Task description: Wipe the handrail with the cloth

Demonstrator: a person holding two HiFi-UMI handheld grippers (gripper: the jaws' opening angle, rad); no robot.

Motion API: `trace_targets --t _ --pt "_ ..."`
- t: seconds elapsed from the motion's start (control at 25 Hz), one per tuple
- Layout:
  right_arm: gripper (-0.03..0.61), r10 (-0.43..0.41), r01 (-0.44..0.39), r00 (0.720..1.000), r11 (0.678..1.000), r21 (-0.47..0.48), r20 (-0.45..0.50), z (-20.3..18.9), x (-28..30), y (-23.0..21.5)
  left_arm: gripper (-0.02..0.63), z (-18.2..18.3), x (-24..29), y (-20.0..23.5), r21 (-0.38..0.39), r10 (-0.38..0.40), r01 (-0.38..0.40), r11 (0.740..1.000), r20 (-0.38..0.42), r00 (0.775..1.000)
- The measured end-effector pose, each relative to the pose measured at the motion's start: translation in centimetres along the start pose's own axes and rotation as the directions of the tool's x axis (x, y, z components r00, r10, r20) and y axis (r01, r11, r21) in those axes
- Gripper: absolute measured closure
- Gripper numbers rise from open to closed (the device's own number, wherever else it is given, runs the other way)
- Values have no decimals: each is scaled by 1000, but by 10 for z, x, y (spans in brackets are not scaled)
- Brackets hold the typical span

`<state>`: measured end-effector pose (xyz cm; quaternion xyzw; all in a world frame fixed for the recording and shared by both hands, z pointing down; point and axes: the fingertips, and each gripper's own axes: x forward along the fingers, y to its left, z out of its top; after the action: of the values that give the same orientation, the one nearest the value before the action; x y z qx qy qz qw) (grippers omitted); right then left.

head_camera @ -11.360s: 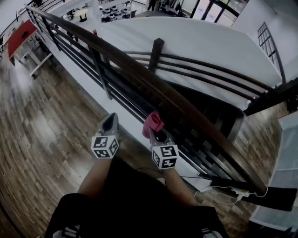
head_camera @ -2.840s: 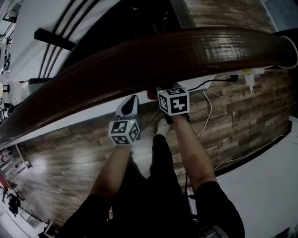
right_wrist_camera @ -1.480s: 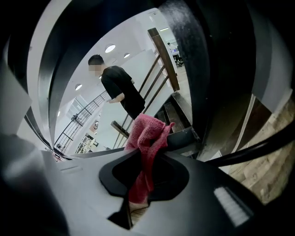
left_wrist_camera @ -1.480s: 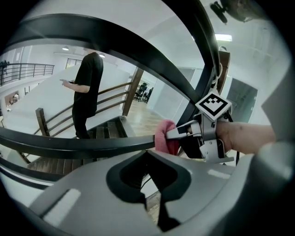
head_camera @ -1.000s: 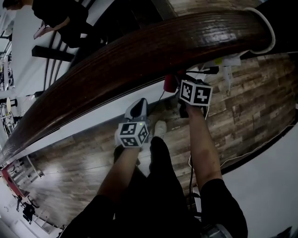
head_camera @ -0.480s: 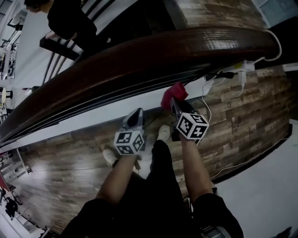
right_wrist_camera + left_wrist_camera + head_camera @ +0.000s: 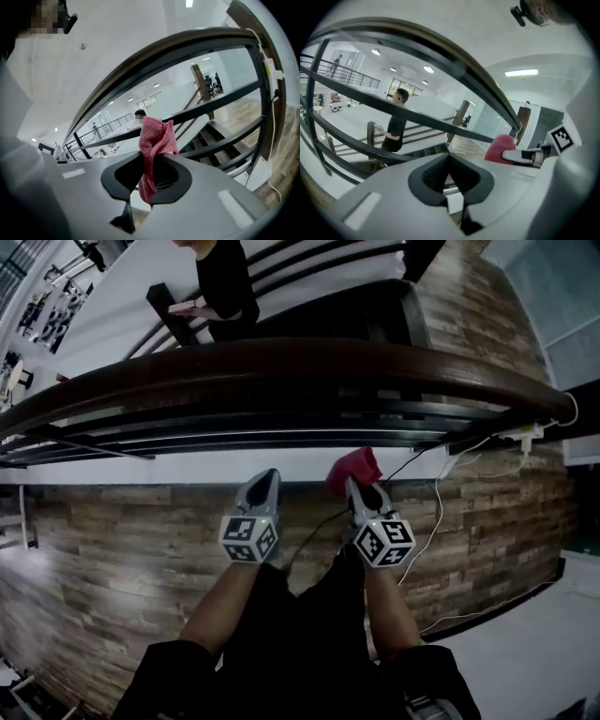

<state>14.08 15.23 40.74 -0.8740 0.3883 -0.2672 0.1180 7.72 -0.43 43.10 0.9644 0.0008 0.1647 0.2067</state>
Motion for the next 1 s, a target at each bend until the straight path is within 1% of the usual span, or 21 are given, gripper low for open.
trace_targets --t 0.12,0.24,0.32,0.4,0.44,0.52,0.64,0.76,0.84,1.0 --pt "537 39 -40 999 998 -50 -20 -8 6 66 614 29 -63 54 -9 37 -37 999 48 998" --pt "537 97 -99 995 992 -81 -34 -10 20 126 614 51 -128 110 -27 121 -119 992 97 988" --pt "537 153 -156 987 984 -89 -44 -9 34 170 614 59 -172 146 -55 204 -198 979 121 972" --pt "537 226 -233 971 967 -100 -73 -13 48 222 614 63 -215 181 -109 297 -283 953 142 944" --pt "537 270 -279 958 953 -113 -94 -17 55 248 614 65 -235 197 -142 343 -323 936 156 926" --pt "537 354 -374 924 916 -144 -144 -28 70 295 614 66 -267 223 -198 423 -388 900 179 888" --pt "537 446 -482 868 862 -158 -217 -52 93 347 614 59 -298 248 -243 503 -455 857 195 842" --pt "537 508 -559 814 817 -144 -281 -74 117 386 614 57 -315 266 -263 554 -499 826 207 807" --pt "537 540 -606 773 783 -138 -333 -91 132 409 614 57 -326 278 -282 590 -529 800 214 778" --pt "537 570 -687 684 713 -138 -455 -135 161 441 614 38 -344 304 -351 673 -588 728 210 709"
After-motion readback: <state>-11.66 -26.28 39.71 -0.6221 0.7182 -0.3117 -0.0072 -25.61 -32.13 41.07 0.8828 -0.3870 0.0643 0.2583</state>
